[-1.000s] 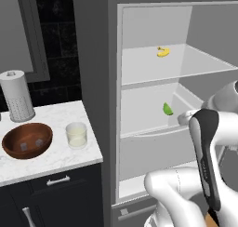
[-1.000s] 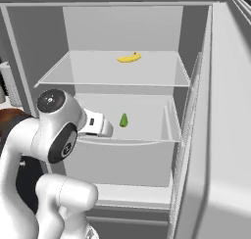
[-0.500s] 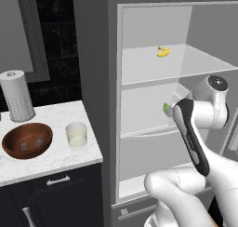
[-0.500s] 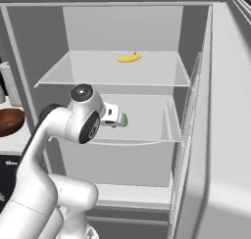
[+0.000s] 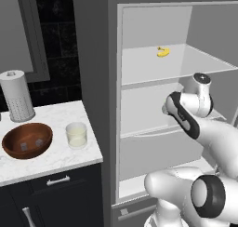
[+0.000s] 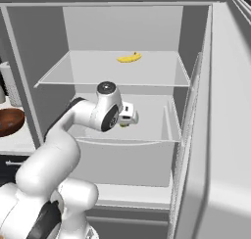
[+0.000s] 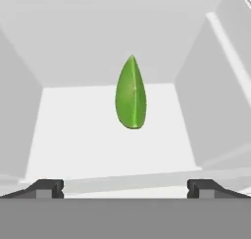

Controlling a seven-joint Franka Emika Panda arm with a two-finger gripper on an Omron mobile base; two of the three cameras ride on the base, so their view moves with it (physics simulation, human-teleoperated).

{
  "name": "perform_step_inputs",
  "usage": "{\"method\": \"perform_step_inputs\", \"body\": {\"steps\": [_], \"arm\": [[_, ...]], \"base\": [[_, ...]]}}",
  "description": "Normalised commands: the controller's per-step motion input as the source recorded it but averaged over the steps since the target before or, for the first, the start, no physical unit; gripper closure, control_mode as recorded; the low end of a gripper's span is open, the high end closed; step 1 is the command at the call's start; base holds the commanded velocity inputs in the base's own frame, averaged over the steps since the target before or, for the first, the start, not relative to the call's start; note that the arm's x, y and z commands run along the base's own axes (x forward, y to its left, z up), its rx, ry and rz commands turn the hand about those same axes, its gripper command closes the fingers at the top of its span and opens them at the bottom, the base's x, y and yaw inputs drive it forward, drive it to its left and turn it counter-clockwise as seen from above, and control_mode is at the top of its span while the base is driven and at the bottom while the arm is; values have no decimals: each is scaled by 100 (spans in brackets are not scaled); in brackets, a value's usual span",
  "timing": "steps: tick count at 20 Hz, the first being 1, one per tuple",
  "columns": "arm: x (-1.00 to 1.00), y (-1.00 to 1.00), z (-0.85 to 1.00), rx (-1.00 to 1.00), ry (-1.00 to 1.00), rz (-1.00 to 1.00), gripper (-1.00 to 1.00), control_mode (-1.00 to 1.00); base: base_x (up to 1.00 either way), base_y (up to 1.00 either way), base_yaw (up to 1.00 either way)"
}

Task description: Grab a lemon wedge from the fridge and one ice cube from the ice bowl, and put them in the glass of lemonade.

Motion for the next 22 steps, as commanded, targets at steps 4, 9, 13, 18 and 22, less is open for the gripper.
{"method": "perform_step_inputs", "body": {"steps": [4, 9, 13, 18, 22], "arm": [[41, -21, -51, 0, 1, 1, -100, -100], [0, 0, -55, 0, 0, 0, -100, -100], [10, 0, -47, 0, 0, 0, -100, -100], [33, 0, -7, 0, 0, 0, -100, -100], [57, 0, -2, 0, 0, 0, -100, -100]], "base": [[0, 0, 0], [0, 0, 0], [0, 0, 0], [0, 0, 0], [0, 0, 0]]}}
